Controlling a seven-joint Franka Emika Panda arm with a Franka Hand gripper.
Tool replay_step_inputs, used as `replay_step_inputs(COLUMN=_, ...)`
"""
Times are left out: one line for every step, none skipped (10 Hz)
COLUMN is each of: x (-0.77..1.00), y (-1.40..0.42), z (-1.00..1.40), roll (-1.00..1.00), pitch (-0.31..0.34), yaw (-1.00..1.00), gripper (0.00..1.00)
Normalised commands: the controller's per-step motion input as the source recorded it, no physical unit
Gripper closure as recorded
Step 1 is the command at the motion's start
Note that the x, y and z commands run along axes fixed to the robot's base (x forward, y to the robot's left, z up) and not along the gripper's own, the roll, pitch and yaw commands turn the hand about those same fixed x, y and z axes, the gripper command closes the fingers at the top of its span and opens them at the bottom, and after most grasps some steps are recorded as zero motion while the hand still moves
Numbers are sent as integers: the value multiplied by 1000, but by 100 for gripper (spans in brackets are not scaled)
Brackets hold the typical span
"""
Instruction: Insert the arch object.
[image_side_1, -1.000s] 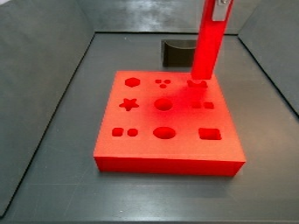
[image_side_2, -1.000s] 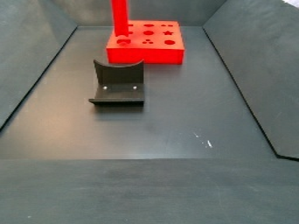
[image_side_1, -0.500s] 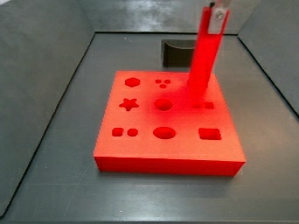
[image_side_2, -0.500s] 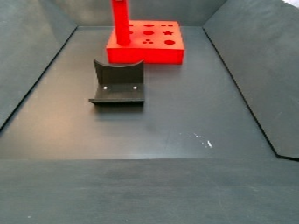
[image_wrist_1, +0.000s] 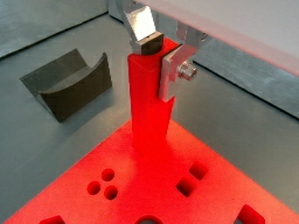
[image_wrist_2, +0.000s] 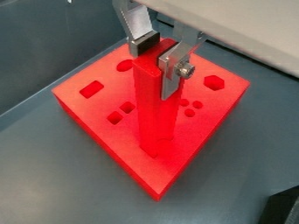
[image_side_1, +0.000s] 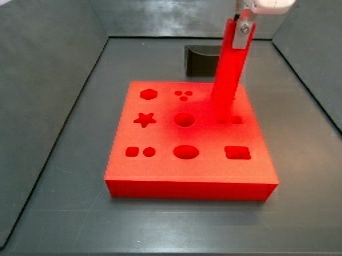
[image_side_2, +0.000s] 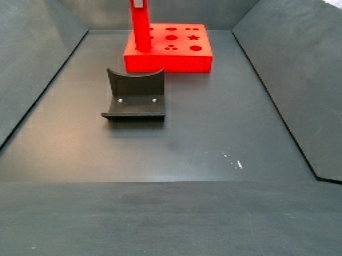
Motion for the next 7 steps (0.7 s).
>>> replay_step_inputs(x=0, y=0, z=-1000, roll=11, pitch=-123, yaw=0, gripper=100)
replay_step_inputs(x=0, y=0, z=-1000, roll=61, pitch=-96, yaw=-31, gripper=100)
replay_step_inputs(x=0, y=0, z=-1000, roll=64, pitch=-90, yaw=-43, gripper=100)
replay_step_inputs(x=0, y=0, z=-1000, roll=83, pitch=-73, yaw=-51, gripper=100)
replay_step_inputs(x=-11, y=0, z=-1000, roll=120, pitch=-56, yaw=-57, gripper=100)
replay_step_inputs(x=0, y=0, z=-569, roll=197, pitch=0, yaw=-46, gripper=100)
replay_step_inputs(x=0, y=0, z=0, roll=0, pitch=0, yaw=0, gripper=100)
